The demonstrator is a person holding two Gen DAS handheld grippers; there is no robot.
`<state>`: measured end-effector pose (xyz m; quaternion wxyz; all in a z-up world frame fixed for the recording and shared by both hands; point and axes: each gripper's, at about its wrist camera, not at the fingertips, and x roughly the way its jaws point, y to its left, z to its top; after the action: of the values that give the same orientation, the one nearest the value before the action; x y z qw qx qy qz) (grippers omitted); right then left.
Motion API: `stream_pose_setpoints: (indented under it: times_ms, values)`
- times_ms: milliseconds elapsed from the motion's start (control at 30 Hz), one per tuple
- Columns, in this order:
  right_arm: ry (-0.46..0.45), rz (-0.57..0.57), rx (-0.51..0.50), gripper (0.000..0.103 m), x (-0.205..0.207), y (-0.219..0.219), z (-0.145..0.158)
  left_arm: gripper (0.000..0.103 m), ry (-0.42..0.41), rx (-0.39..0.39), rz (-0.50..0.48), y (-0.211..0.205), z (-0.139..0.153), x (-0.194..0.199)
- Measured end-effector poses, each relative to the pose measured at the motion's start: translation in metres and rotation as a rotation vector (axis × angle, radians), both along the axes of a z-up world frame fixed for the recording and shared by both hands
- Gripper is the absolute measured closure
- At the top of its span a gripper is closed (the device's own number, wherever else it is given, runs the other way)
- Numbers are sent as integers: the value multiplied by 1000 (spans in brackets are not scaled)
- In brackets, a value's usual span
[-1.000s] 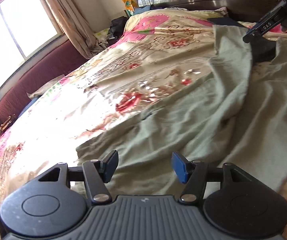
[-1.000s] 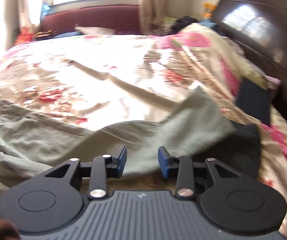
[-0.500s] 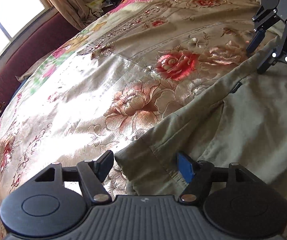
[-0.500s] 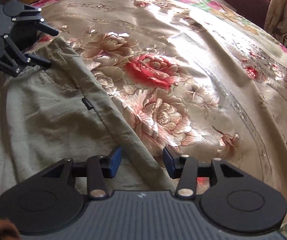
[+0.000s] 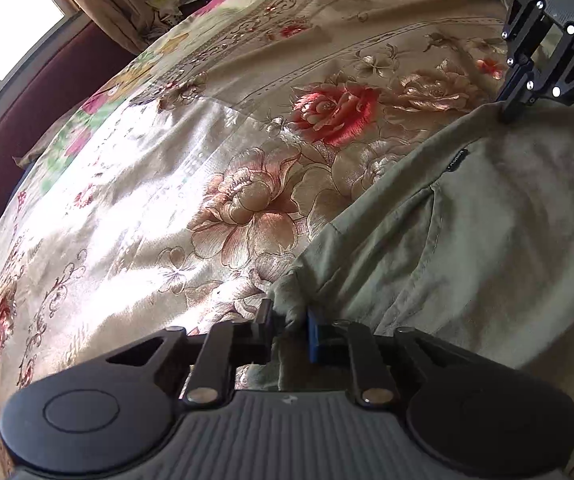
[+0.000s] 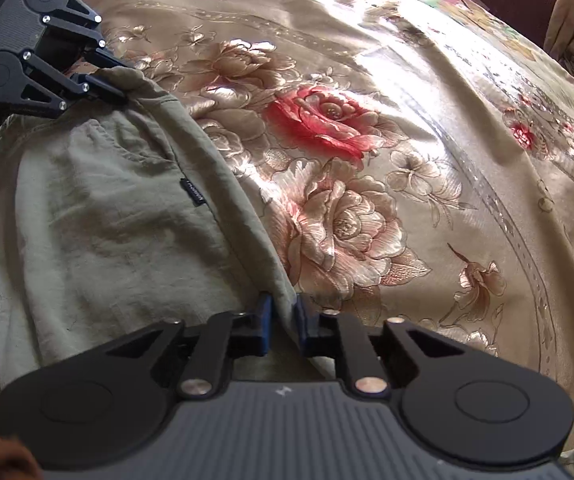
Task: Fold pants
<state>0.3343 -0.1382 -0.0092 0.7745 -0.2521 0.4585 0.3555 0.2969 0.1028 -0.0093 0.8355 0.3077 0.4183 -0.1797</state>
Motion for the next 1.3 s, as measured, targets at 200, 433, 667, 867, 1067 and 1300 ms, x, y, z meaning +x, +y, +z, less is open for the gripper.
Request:
stream_pose_setpoints:
  times_ms: [200, 433, 667, 867, 1067, 1300]
  values:
    - [-75, -34, 49, 101, -7, 3, 36, 78, -44, -6, 23, 13, 21, -11]
    - [-243, -38, 182, 101, -55, -1, 125, 78, -212, -51, 54, 35, 79, -59]
    - [-285, 14, 250, 101, -162, -6, 158, 78, -351, -80, 55, 45, 122, -158]
    - [-51, 38, 250, 101, -244, 4, 100, 78, -287, -129, 110, 48, 91, -236]
    - [63, 51, 181, 102, -276, 27, 27, 78, -174, -121, 193, 49, 31, -271]
    - [47, 82, 88, 101, -283, 31, 21, 78, -158, -117, 187, 43, 16, -303]
